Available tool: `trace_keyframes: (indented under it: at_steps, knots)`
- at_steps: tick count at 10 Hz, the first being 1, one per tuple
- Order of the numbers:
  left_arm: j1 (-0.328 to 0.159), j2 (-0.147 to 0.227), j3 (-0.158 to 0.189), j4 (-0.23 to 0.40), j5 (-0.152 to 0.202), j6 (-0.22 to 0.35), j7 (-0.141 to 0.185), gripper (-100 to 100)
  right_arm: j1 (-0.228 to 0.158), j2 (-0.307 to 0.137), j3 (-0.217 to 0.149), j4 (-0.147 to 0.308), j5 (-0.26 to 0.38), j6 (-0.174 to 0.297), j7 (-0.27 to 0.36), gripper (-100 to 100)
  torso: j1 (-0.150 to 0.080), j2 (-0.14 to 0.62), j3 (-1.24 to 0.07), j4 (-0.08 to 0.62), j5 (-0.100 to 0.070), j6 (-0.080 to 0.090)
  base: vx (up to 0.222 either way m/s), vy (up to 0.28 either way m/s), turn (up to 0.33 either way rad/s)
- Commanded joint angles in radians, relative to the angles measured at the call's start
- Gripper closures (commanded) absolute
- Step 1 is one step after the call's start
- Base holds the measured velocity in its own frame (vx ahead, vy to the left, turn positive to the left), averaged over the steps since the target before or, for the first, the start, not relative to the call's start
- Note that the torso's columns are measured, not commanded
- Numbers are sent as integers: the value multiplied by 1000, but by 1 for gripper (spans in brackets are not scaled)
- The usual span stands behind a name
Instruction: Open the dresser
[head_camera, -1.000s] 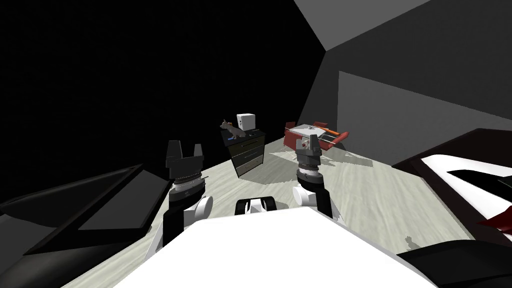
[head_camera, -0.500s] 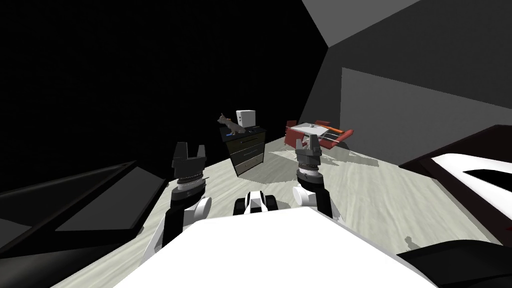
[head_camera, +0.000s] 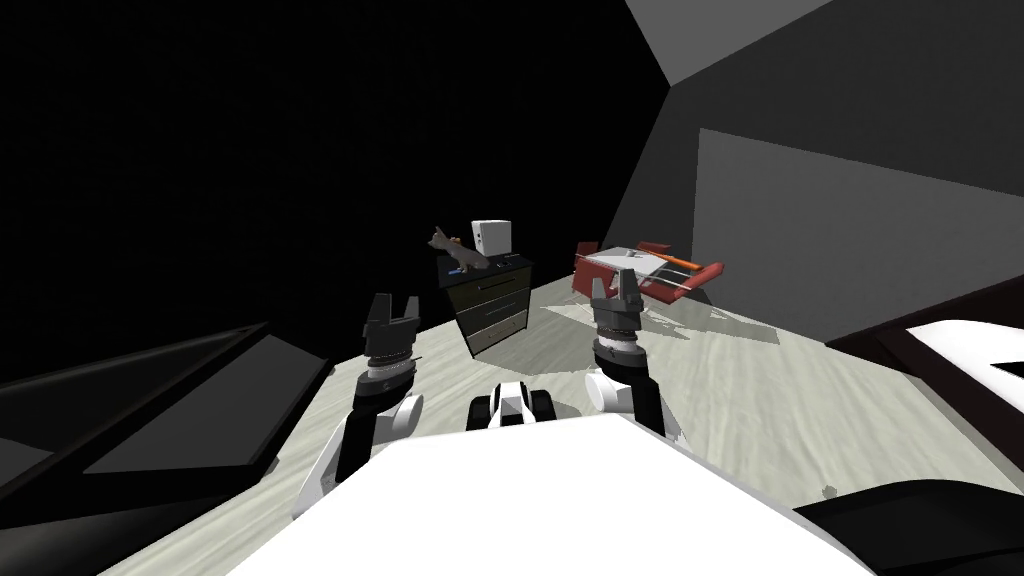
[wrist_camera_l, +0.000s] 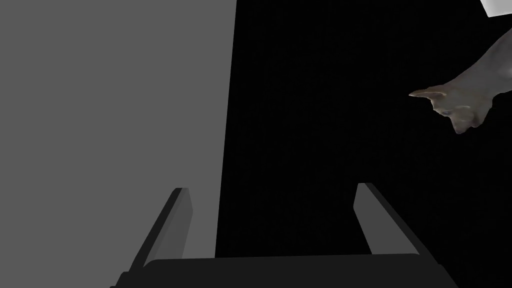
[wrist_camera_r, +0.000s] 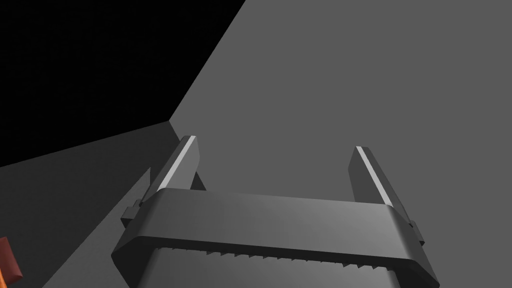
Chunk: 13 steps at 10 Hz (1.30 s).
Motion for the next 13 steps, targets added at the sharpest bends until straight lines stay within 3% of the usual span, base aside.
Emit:
trace_keyframes:
  at_steps: [1, 13]
  knots:
    - [-9, 7, -2, 61, 5, -45, 6, -100, 0, 0, 0, 0, 0, 0, 0, 0, 1, 0, 0, 0, 0, 0, 112, -66, 16]
    - [-80, 19, 23, 395, 55, -286, 57, -100, 0, 0, 0, 0, 0, 0, 0, 0, 2, 4, 2, 1, 1, 0, 119, -79, 51]
